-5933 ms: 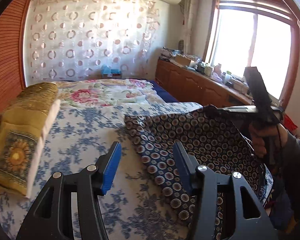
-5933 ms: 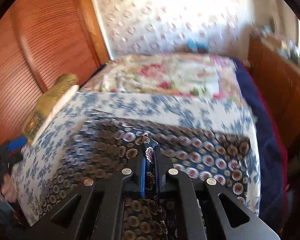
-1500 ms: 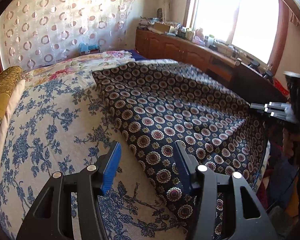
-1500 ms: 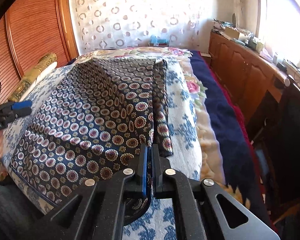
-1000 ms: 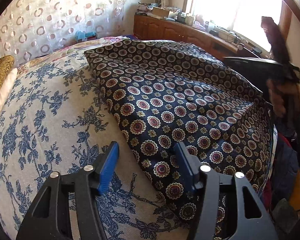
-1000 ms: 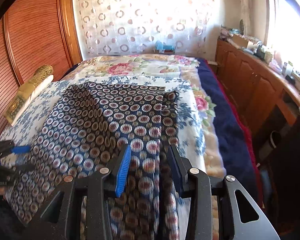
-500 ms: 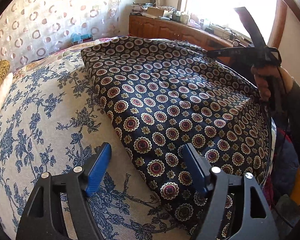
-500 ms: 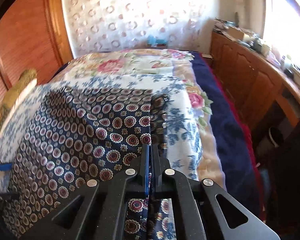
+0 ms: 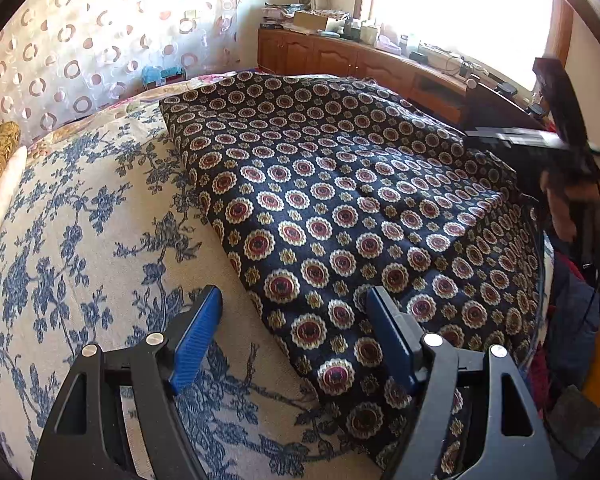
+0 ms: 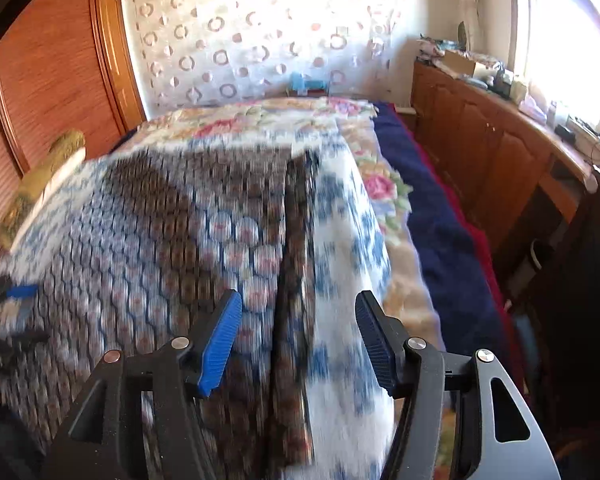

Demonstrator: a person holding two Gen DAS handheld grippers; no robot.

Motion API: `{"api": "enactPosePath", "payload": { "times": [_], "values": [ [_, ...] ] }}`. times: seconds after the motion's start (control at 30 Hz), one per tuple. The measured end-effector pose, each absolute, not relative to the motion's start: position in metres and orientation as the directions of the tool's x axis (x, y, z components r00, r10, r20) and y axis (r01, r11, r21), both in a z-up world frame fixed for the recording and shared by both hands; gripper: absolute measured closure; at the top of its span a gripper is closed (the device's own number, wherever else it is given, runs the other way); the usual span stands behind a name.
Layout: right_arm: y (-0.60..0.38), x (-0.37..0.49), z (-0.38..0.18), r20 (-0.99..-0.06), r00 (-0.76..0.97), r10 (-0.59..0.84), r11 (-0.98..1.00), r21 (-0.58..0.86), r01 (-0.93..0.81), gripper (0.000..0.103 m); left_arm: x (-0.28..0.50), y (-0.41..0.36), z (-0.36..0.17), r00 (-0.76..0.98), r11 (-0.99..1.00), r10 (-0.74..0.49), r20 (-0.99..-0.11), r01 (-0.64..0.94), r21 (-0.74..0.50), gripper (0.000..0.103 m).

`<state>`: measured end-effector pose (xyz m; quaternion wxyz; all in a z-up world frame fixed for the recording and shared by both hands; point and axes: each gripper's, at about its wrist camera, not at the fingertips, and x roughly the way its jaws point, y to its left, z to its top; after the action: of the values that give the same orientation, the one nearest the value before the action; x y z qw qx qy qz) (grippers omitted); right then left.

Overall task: Fold small clothes
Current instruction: 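Fold the held edge over with the right gripper while the left gripper presses the shirt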

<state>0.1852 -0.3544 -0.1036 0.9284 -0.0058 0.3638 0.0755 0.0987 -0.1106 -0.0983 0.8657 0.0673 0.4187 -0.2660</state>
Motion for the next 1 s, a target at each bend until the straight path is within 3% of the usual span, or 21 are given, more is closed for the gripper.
{"api": "enactPosePath", "payload": {
  "times": [0.1, 0.43, 0.63, 0.8, 0.87, 1.0],
  "values": [
    [-0.360, 0.156, -0.106, -0.678, 0.717, 0.162, 0.986, 0.076, -0.151, 0.042, 0.092, -0.107, -0.095, 0.480, 0.836, -0.438, -0.760, 0.529, -0.147, 0.028],
    [-0.354, 0.101, -0.122, -0.716, 0.681, 0.152, 0.988, 0.090, -0.125, 0.042, 0.061, -0.097, -0.092, 0.457, 0.811, -0.454, -0.765, 0.567, -0.143, 0.053],
    [-0.345, 0.083, -0.122, -0.717, 0.674, 0.177, 0.983, 0.091, -0.161, 0.043, 0.049, -0.092, -0.095, 0.427, 0.799, -0.466, -0.775, 0.580, -0.161, 0.062],
    [-0.333, 0.067, -0.121, -0.717, 0.673, 0.182, 0.978, 0.062, -0.198, 0.063, 0.042, -0.094, -0.095, 0.395, 0.775, -0.497, -0.773, 0.602, -0.191, 0.064],
    [-0.332, 0.062, -0.119, -0.720, 0.674, 0.167, 0.978, 0.034, -0.206, 0.067, 0.039, -0.095, -0.096, 0.377, 0.758, -0.518, -0.767, 0.619, -0.208, 0.069],
    [-0.333, 0.058, -0.117, -0.727, 0.668, 0.158, 0.977, 0.016, -0.214, 0.088, 0.040, -0.096, -0.095, 0.366, 0.752, -0.526, -0.767, 0.622, -0.219, 0.088]
  ]
}}
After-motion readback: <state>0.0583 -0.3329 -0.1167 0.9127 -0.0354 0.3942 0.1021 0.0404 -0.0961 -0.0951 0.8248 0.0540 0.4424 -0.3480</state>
